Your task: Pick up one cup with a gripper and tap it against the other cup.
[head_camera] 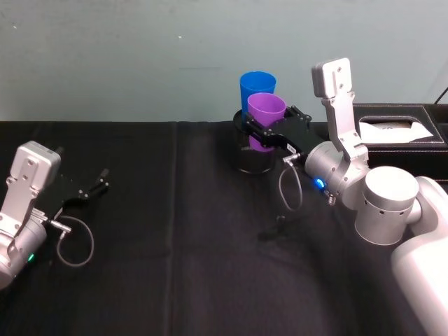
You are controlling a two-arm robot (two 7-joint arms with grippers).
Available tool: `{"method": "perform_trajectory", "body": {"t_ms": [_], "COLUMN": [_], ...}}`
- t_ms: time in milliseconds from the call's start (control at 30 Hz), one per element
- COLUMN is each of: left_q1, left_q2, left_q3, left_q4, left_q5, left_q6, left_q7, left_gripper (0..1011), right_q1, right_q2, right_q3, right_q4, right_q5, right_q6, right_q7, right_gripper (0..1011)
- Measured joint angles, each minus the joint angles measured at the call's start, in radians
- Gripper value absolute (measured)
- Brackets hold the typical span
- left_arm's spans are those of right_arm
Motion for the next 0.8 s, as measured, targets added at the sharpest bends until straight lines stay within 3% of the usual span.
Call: {"method": "perform_trajectory", "body": {"t_ms": [800], "left_q1": [0.0], "left_q2": [0.0], "left_q3": [0.0], "left_q4": [0.0], "left_q5": [0.0], "left_q6": [0.0], "left_q7": [0.0], "left_gripper": [1000], "right_q1": [0.0], "right_q2": [0.0], "right_q3": [0.0], "right_q4": [0.0], "right_q5": [0.0], "right_q6": [0.0], "right_q7": [0.0], "right_gripper": [722]}}
